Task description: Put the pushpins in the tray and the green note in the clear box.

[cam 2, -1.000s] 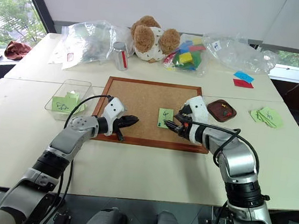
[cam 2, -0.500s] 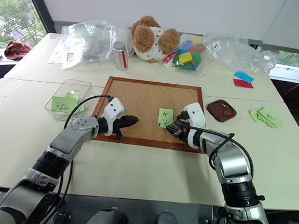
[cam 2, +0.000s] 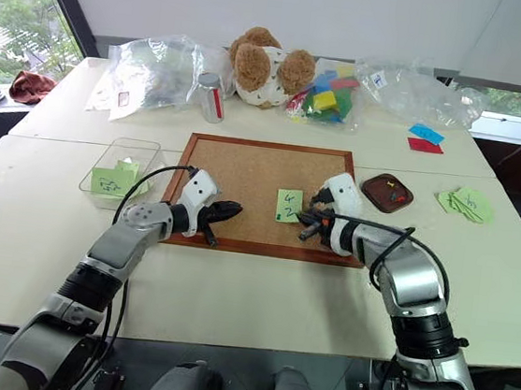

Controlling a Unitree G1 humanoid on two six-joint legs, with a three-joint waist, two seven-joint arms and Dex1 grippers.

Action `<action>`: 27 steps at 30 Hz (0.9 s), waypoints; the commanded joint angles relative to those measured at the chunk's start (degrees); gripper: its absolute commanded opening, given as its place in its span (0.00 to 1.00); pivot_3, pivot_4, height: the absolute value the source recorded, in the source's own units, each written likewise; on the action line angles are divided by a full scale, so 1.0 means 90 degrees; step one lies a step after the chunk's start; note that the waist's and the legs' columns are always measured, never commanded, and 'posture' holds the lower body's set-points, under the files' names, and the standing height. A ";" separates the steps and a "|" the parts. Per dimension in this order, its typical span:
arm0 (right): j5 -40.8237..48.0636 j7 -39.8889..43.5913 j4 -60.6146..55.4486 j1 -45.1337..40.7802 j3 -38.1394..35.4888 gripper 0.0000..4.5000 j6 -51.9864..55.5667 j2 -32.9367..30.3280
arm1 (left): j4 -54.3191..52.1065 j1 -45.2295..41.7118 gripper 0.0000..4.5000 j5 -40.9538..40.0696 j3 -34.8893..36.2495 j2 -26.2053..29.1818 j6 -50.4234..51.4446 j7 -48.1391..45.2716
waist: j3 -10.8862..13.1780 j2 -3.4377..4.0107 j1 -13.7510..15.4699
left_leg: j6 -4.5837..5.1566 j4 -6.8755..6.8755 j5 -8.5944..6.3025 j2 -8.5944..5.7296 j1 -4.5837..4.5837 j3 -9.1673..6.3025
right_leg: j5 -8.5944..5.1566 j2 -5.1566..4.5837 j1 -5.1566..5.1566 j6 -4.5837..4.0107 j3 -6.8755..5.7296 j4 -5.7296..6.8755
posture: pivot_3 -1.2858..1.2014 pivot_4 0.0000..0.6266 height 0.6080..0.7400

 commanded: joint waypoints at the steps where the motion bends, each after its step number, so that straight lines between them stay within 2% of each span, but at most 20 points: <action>1: 0.0220 -0.0072 -0.0430 -0.0303 -0.0470 0.02 0.0219 -0.0178 | 0.0290 0.0223 0.05 0.0190 -0.0265 -0.0011 0.0274 -0.0047 | -0.0002 -0.0003 0.0001 | 0.0001 0.0000 -0.0001 0.0000 0.0005 -0.0004 | 0.0000 0.0000 0.0009 0.0000 -0.0004 -0.0006 | 0.52 0.24 1.00; 6: 0.0153 -0.0311 0.0021 -0.0658 -0.0919 0.02 0.0093 -0.0381 | 0.0309 0.0226 0.05 0.0199 -0.0268 -0.0021 0.0265 -0.0070 | -0.0003 -0.0003 0.0002 | 0.0009 -0.0001 -0.0006 0.0000 0.0007 -0.0007 | 0.0000 -0.0001 0.0020 0.0000 -0.0007 -0.0022 | 0.52 0.24 1.00; 14: -0.0656 -0.0448 0.3043 -0.1261 -0.1075 0.02 -0.1539 -0.1087 | 0.0321 0.0218 0.05 0.0229 -0.0287 -0.0041 0.0236 -0.0086 | -0.0005 0.0001 0.0001 | 0.0000 -0.0003 0.0000 -0.0001 0.0011 -0.0004 | 0.0000 -0.0002 0.0024 0.0000 -0.0007 -0.0026 | 0.52 0.24 1.00; 20: -0.0827 -0.0269 0.5115 -0.1690 -0.1074 0.02 -0.2500 -0.0982 | 0.0324 0.0214 0.05 0.0252 -0.0267 -0.0012 0.0214 -0.0103 | -0.0005 0.0002 -0.0005 | -0.0002 -0.0001 0.0001 0.0000 0.0018 -0.0002 | 0.0000 -0.0002 0.0034 0.0000 -0.0006 -0.0025 | 0.52 0.24 1.00; 27: -0.0916 -0.0164 0.6509 -0.2098 -0.1102 0.02 -0.3250 -0.0857 | 0.0251 0.0259 0.05 0.0268 -0.0279 0.0028 0.0217 -0.0118 | -0.0005 0.0002 -0.0010 | -0.0012 -0.0002 0.0007 0.0000 0.0019 -0.0001 | 0.0000 -0.0002 0.0034 0.0000 -0.0006 -0.0024 | 0.52 0.24 1.00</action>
